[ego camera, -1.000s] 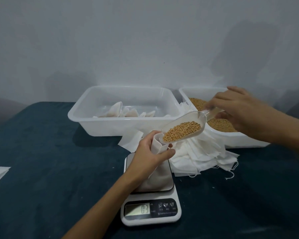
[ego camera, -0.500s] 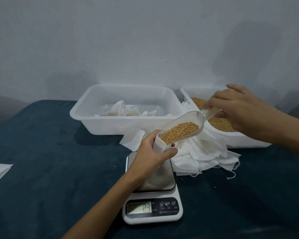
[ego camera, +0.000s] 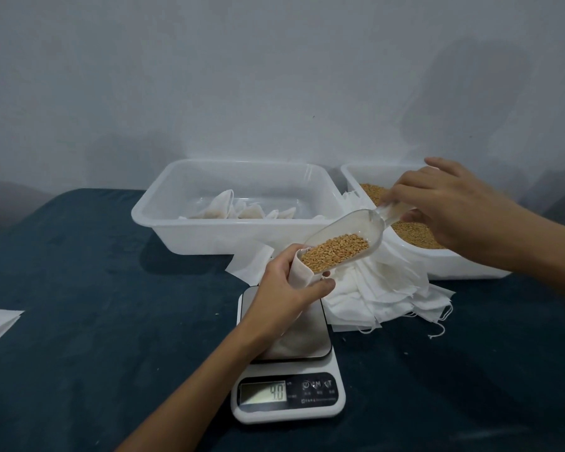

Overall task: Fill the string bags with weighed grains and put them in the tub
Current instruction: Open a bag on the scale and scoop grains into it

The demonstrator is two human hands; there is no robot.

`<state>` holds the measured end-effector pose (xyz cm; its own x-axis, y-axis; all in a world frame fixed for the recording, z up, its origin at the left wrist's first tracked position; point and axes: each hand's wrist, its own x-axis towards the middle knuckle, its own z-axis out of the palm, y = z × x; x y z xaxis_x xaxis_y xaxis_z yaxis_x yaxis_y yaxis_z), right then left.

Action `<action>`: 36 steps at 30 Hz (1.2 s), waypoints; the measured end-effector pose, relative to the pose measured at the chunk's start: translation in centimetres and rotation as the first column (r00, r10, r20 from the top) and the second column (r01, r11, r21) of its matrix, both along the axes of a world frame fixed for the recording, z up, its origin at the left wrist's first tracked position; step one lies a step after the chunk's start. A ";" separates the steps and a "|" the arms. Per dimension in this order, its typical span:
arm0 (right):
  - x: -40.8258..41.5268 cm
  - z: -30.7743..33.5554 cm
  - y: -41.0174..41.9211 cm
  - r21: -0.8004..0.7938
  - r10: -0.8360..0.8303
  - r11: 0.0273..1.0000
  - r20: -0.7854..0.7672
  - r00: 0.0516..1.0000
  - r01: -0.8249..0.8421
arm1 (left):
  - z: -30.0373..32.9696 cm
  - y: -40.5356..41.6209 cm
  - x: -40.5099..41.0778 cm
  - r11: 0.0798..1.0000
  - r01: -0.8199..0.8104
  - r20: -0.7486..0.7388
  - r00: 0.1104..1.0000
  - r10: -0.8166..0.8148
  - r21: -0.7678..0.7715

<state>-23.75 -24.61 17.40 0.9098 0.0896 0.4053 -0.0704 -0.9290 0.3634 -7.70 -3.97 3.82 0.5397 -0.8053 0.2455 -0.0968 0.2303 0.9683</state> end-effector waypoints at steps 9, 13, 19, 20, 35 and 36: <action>0.0 0.0 0.1 -0.001 -0.011 1.000 -0.009 1.000 0.011 | 0.2 0.1 -0.1 1.000 -0.001 -0.006 1.000 0.001 -0.003; 0.0 -0.1 0.1 -0.010 -0.012 1.000 -0.003 1.000 0.012 | 0.2 0.0 -0.2 1.000 -0.008 -0.017 1.000 0.008 -0.002; 0.0 0.0 0.3 -0.018 -0.009 1.000 0.004 1.000 0.009 | 0.2 0.1 -0.2 1.000 -0.026 -0.005 1.000 0.026 0.014; 0.0 0.0 0.4 -0.017 -0.009 1.000 0.005 1.000 0.009 | 0.2 0.0 -0.1 0.999 -0.030 -0.001 1.000 0.030 0.016; 0.2 0.0 0.4 -0.021 -0.024 1.000 0.004 1.000 0.024 | 0.3 0.1 -0.2 1.000 -0.017 -0.002 1.000 0.017 0.017; 0.2 0.0 0.4 -0.021 -0.024 0.999 0.003 1.000 0.024 | 0.3 0.2 -0.2 1.000 -0.021 0.000 1.000 0.021 0.022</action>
